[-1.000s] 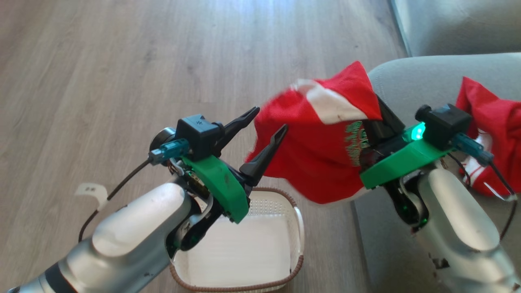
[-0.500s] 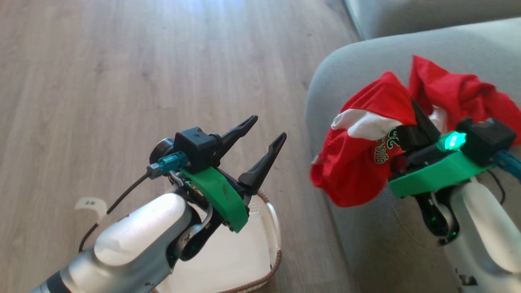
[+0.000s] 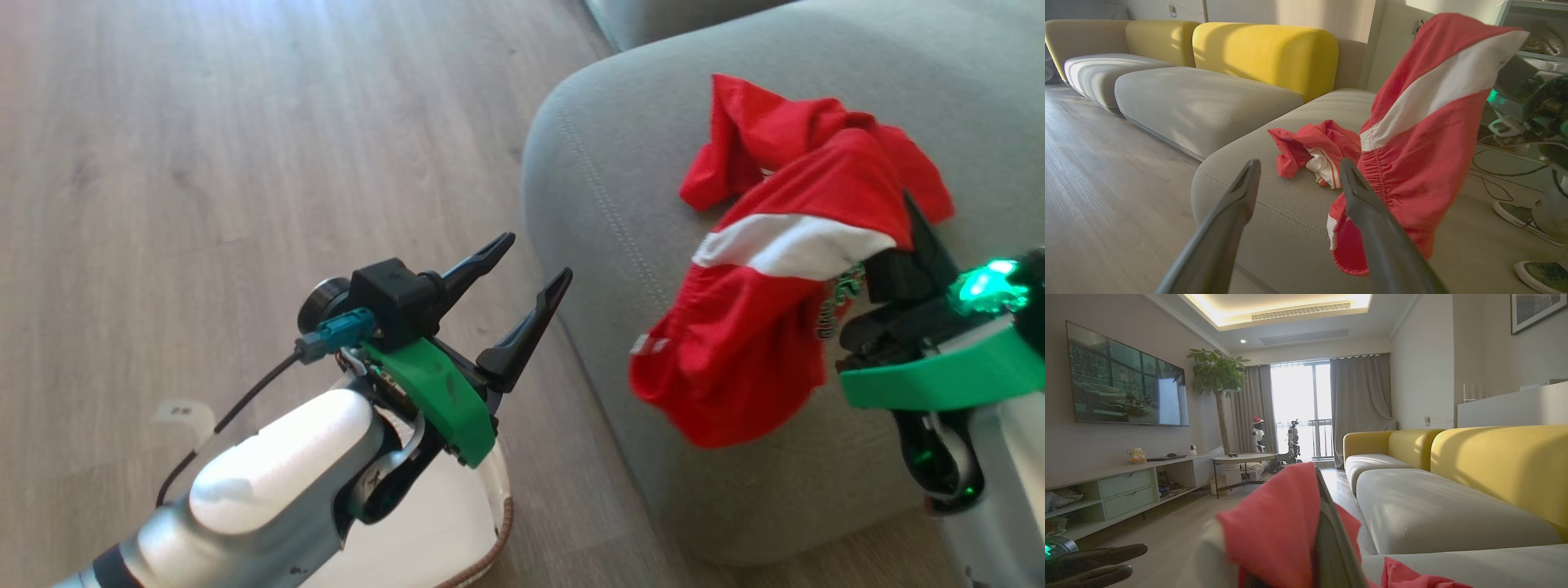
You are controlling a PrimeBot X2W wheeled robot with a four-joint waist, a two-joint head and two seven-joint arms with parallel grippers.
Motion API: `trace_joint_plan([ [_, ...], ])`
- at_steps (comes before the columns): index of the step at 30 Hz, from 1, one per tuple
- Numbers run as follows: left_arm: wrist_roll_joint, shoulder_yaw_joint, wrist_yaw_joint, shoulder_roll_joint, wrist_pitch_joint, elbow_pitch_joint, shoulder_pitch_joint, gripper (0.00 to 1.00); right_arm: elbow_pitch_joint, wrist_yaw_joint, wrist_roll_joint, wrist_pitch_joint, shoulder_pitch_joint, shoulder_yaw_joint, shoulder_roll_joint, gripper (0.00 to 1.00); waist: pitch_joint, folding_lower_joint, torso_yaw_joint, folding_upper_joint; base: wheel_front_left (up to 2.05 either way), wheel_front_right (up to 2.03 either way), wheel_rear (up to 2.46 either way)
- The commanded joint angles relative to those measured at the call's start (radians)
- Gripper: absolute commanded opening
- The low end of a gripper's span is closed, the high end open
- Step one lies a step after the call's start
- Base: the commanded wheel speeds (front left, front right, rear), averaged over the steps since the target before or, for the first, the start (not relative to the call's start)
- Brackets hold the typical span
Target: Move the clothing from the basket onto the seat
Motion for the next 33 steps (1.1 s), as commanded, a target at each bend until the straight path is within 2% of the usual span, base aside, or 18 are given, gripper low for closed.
trace_joint_plan([
  [1,0.011,0.042,0.008,0.028,-0.012,-0.023,-0.052,1.0,-0.051,0.0,-0.007,-0.006,-0.012,-0.002,-0.019,0.0,0.007,0.0,-0.026,-0.0001,0.0,0.0,0.0],
  [13,0.013,0.045,0.016,0.033,-0.016,-0.023,-0.059,1.0,-0.121,0.0,-0.017,-0.006,0.053,-0.067,-0.011,0.0,0.026,0.0,-0.119,-0.0001,0.0,0.0,0.0],
  [23,0.01,0.044,0.014,0.029,-0.015,-0.019,-0.068,1.0,-0.134,0.0,-0.027,-0.001,0.034,-0.073,-0.014,0.0,0.043,0.0,-0.141,-0.0001,0.0,0.0,0.0],
  [28,0.013,0.042,0.011,0.032,-0.009,-0.021,-0.081,1.0,-0.115,0.0,-0.012,0.011,-0.061,-0.063,-0.053,0.0,0.068,0.0,-0.135,-0.0001,0.0,0.0,0.0],
  [33,0.025,0.037,0.005,0.032,0.006,-0.035,-0.112,1.0,-0.043,0.0,0.037,0.03,-0.203,-0.057,-0.123,0.0,0.123,0.0,-0.105,-0.0001,0.0,0.0,0.0],
])
